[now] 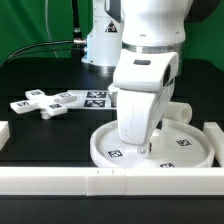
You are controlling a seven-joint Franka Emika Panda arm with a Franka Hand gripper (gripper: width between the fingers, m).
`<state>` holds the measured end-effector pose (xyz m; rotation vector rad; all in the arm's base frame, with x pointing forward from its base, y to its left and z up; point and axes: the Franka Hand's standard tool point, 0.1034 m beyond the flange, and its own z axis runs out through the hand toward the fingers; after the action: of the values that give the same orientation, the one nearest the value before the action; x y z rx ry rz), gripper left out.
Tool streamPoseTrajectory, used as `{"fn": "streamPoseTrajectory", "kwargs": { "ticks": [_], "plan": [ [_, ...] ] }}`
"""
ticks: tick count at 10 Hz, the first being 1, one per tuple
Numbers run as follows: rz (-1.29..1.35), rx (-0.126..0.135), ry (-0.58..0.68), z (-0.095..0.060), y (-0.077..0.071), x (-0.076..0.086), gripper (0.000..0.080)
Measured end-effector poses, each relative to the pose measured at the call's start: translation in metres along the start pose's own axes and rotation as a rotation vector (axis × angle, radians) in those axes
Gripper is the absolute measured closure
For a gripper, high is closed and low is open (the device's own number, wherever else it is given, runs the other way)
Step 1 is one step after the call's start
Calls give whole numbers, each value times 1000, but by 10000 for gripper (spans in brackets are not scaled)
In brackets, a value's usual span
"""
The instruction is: Assemble round table
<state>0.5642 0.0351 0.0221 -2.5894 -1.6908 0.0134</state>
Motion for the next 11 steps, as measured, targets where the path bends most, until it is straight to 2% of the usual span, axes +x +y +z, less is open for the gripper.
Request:
{"fn": "streamPoseTrajectory", "kwargs": {
  "ticks": [2,5,7,8,10,11],
  "plan": [
    [98,-16,-1,-20,-11,-2,150],
    [296,-37,-2,-45,-52,7,150],
    [372,-34,-9,-48,-78,22,150],
    [358,-38,-3,-45,-87,28,150],
    [357,-37,-1,-43,-89,29,150],
    [359,-21,-21,-42,-93,29,150]
  ]
}}
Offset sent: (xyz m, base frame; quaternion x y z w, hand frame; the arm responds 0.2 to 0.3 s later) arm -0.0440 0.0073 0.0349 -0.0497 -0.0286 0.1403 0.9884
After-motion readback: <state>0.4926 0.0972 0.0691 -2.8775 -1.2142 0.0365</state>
